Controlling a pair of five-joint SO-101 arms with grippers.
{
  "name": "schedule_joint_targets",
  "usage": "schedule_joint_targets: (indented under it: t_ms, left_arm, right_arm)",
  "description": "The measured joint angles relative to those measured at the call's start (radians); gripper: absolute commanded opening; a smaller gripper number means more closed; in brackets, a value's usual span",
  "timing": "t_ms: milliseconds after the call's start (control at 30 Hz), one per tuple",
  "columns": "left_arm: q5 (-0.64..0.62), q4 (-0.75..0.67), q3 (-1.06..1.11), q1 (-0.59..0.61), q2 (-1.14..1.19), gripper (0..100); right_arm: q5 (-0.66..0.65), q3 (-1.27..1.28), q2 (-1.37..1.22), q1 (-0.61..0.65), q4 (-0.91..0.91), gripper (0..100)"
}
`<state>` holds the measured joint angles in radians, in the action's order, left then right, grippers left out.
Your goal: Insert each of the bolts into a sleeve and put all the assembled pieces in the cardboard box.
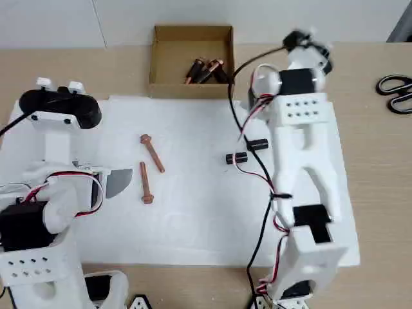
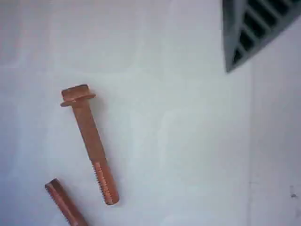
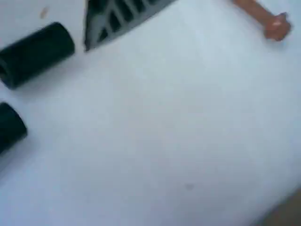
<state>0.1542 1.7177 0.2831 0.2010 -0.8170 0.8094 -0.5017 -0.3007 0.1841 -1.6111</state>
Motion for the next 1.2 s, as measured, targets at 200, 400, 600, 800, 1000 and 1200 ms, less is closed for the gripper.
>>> schedule_joint_targets:
  t_ms: [200, 400, 600, 800, 1000, 1200]
  left_arm:
    - [0.044, -0.031, 0.081, 0.0, 0.0, 34]
    - [0.046, -0.035, 0.086, 0.0, 0.0, 34]
    - [0.046, -0.035, 0.086, 0.0, 0.0, 34]
    - [0.046, -0.035, 0.086, 0.0, 0.0, 34]
    - [0.046, -0.035, 0.086, 0.0, 0.0, 34]
    - [0.048, -0.035, 0.086, 0.0, 0.0, 34]
  right_arm:
    - [0.095, 0.002, -0.183, -0.003, 0.008, 19.4]
    - [0.103, 0.003, -0.292, -0.003, 0.055, 19.4]
    - [0.103, 0.002, -0.319, 0.0, 0.141, 19.4]
    - [0.103, 0.002, -0.321, 0.0, 0.178, 19.4]
    - [0.103, 0.003, -0.327, -0.031, 0.207, 19.3]
    - [0.104, -0.002, -0.402, -0.068, 0.239, 19.3]
